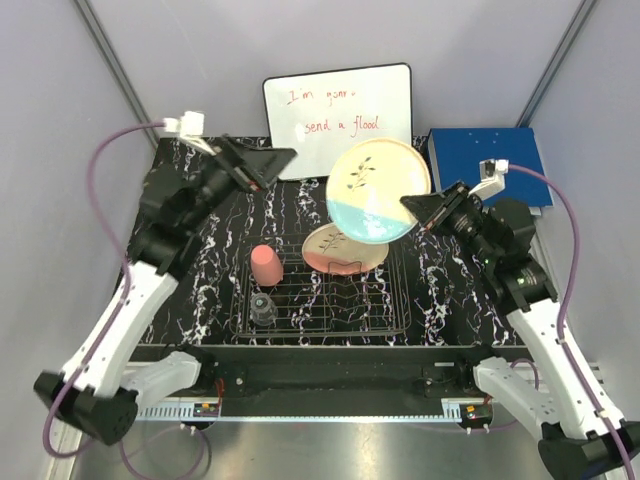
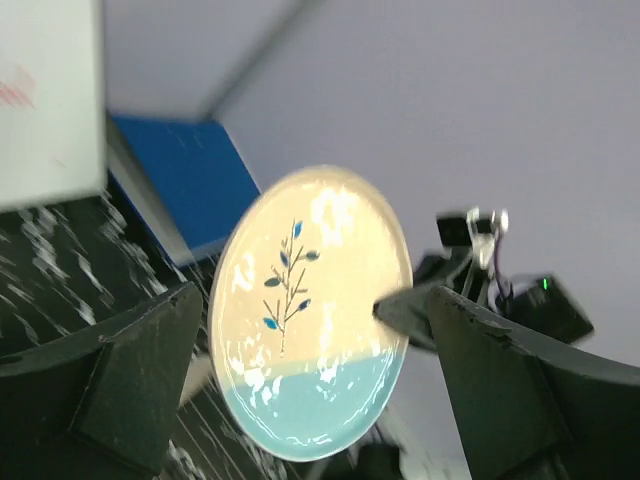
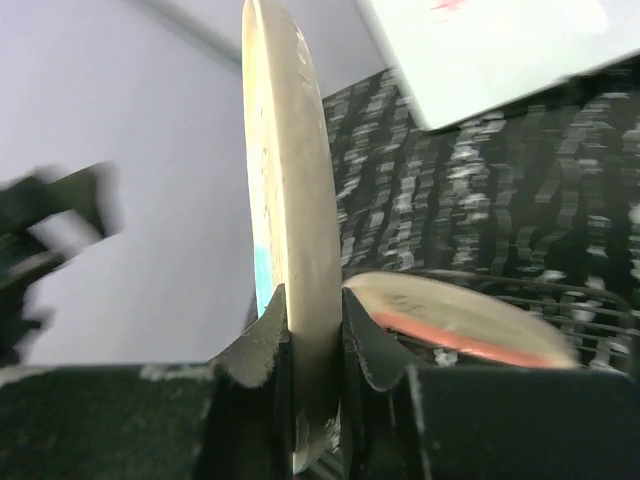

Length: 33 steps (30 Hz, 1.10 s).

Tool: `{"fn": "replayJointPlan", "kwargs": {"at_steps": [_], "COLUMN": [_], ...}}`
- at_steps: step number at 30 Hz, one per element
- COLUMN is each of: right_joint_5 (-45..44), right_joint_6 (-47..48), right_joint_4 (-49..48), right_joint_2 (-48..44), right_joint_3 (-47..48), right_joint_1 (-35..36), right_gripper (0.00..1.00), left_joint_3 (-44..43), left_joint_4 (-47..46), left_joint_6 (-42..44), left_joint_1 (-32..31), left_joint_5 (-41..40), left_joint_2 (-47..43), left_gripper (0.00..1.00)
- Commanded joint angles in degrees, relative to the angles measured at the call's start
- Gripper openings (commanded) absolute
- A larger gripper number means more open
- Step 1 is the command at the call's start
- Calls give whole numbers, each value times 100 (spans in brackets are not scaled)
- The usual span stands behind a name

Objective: Unload the mixed dishes from the dish rack
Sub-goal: Pick up the plate from the dish rack, then place the plate at the center of the board.

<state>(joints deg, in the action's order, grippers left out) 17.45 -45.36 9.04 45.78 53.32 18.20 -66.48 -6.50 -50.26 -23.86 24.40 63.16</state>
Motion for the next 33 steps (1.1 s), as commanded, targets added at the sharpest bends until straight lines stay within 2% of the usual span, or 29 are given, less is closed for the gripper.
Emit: {"fn": "replayJointPlan", "kwargs": {"at_steps": [1,2,6,10,14,23,33], "right_joint_5": [-1674,-1710,-1404,-1569,-1421,-1280,-1078], "right_joint_6": [46,-138,-736,-711,-606,-456,-438], "right_joint_4": [361,379,222,29,-244,-1095,-1405], "right_joint_2": [333,431,1037,1748,2355,3094,3858], "right_joint_3": [714,741,759,969,1180,628,258], "right_joint_1": [-350,-526,-2043,-2381,-2444,-2444,-2391], "right_gripper": [0,0,0,0,0,0,0], "left_joint_3": [82,204,381,592,776,1330,1647], "left_joint_4": [236,246,527,633,633,633,589], "left_joint_6": [771,798,939,1167,1264,1264,1220], "left_joint_1": [144,153,162,162,162,162,162], "left_joint_5": [-1718,-1841,-2044,-2290,-2370,-2335,-2265], "left_joint_2": [-1129,-1313,-1666,-1973,-2149,-2483,-2642], "left_gripper": [99,99,99,99,99,99,99]}}
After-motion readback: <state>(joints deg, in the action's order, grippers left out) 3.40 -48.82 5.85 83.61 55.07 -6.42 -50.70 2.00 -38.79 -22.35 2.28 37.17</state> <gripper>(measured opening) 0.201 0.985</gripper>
